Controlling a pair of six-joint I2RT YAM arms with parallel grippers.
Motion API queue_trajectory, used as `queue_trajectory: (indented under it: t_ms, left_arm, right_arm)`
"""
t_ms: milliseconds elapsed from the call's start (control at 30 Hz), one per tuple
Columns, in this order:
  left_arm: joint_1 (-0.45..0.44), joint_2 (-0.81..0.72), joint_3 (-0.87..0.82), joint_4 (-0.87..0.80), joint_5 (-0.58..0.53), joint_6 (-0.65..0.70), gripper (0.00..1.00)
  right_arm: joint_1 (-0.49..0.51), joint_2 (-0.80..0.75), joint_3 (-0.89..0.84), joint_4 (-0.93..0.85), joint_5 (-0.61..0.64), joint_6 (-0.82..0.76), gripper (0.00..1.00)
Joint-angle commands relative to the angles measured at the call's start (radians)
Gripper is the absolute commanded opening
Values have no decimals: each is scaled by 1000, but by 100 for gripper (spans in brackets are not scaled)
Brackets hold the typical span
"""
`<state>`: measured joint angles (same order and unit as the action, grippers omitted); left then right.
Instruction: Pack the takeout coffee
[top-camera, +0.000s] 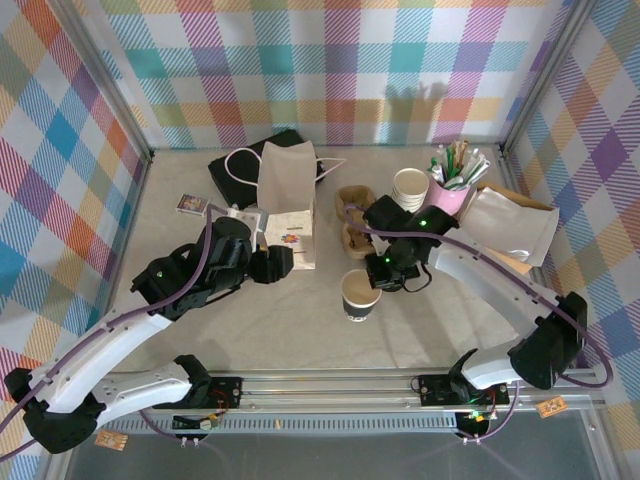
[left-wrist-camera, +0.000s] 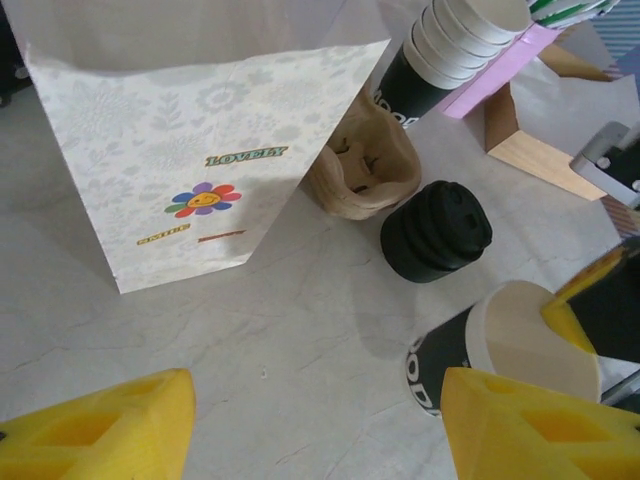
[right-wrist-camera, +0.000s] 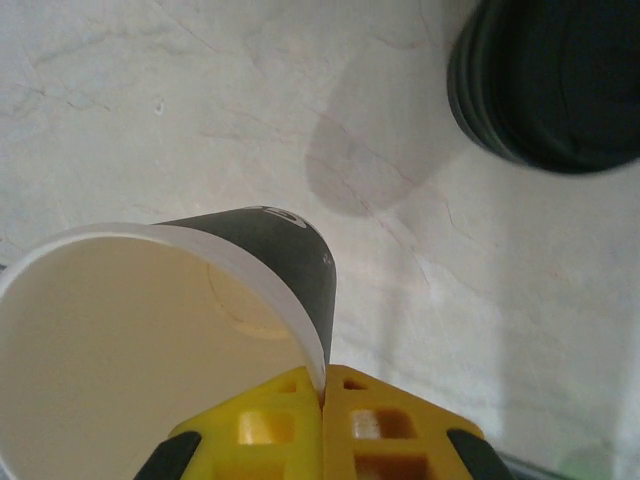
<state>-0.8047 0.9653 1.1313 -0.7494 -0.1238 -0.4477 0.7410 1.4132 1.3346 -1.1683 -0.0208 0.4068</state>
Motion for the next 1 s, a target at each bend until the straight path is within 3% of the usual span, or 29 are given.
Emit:
queue_trajectory:
  t_ms: [0,667,967]
  left_arm:
    - [-17,-11,-34,37,-20,-12,66]
    - [-16,-6,-116,97,-16,17,69]
    - [-16,-25,-135,96,-26,14,70]
  right_arm:
    - [16,44,-21,139,-11,-42,0]
    - [84,213,-56,287,49,-152,0]
    - [86,211,-73,281,67,-148,8]
